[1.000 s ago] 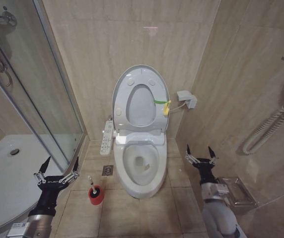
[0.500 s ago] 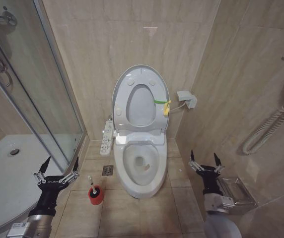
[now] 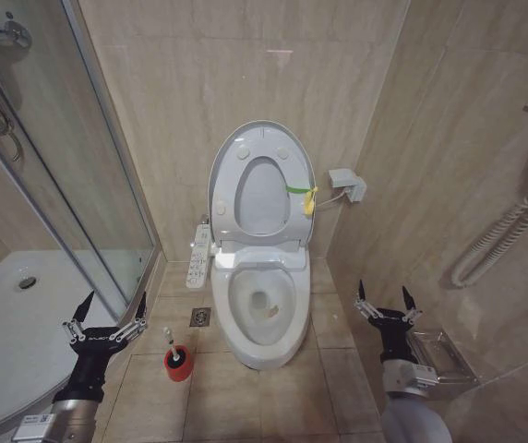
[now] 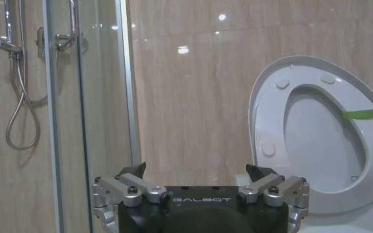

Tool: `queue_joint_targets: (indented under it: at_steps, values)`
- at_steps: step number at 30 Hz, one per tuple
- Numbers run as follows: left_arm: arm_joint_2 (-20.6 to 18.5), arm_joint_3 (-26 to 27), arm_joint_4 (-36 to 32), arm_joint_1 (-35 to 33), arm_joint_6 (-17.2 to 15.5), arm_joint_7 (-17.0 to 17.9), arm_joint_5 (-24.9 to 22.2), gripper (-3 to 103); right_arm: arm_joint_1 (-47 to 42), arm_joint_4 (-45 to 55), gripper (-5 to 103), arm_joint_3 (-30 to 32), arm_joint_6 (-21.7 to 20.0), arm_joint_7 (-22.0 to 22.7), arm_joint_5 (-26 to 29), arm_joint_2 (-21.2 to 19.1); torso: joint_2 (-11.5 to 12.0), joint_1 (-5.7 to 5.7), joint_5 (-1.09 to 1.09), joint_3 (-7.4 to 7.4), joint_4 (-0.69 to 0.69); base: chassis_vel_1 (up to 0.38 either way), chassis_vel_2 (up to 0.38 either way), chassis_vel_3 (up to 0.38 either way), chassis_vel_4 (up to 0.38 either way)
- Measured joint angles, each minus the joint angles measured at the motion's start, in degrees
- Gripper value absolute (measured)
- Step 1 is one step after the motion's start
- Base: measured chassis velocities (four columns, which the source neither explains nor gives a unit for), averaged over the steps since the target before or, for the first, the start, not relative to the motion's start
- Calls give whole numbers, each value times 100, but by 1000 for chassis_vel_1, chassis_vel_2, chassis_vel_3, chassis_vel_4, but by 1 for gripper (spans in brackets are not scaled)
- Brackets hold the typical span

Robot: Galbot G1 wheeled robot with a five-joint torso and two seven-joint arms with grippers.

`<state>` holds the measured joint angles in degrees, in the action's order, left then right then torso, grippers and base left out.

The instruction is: Open the toilet lid, clean the toilet bowl with a toilet brush, close the toilet lid, and flush.

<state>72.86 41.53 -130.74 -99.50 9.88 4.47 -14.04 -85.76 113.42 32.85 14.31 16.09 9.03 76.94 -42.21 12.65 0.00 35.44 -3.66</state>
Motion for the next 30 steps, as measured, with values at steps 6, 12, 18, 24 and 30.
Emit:
queue_joint_targets:
  at_steps: [6, 12, 18, 24, 30]
  values:
    - [0, 0, 0, 0, 0, 0, 0, 100, -113, 69, 100, -207, -55, -73, -58, -105, 0, 0, 0, 0, 0, 0, 0, 0, 0]
    - [0, 0, 0, -1, 0, 0, 0, 100, -181, 95, 100, -318, -91, -233, -80, -171, 0, 0, 0, 0, 0, 0, 0, 0, 0]
    - [0, 0, 0, 0, 0, 0, 0, 100, -228, 115, 100, -424, -106, -170, -133, -109, 0, 0, 0, 0, 0, 0, 0, 0, 0]
    - [0, 0, 0, 0, 0, 0, 0, 100, -264, 179, 100, -411, -149, -76, -186, 73, 0, 0, 0, 0, 0, 0, 0, 0, 0]
    - [0, 0, 0, 0, 0, 0, 0, 100, -394, 247, 100, -347, -100, -94, -306, 260, 0, 0, 0, 0, 0, 0, 0, 0, 0]
